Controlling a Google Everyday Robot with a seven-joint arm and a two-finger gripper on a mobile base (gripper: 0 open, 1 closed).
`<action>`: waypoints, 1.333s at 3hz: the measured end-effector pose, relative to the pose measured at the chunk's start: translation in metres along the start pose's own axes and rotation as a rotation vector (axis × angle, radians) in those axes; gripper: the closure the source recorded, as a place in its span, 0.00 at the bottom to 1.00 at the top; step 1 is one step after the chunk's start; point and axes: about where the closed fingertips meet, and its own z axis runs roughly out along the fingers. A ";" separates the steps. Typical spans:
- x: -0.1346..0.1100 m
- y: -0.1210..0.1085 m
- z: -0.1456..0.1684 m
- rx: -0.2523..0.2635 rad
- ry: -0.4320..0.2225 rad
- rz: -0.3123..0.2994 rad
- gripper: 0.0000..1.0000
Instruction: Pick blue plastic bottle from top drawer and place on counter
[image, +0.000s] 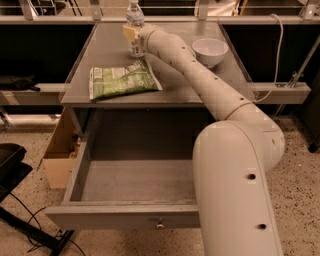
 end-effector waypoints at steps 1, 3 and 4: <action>0.000 0.000 0.000 0.000 0.000 0.000 0.07; -0.019 0.024 0.005 -0.031 0.036 -0.024 0.00; -0.050 0.035 -0.003 -0.027 0.073 -0.087 0.00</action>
Offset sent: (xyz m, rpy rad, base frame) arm -0.0026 0.0079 0.0080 -0.0118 0.0157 0.0187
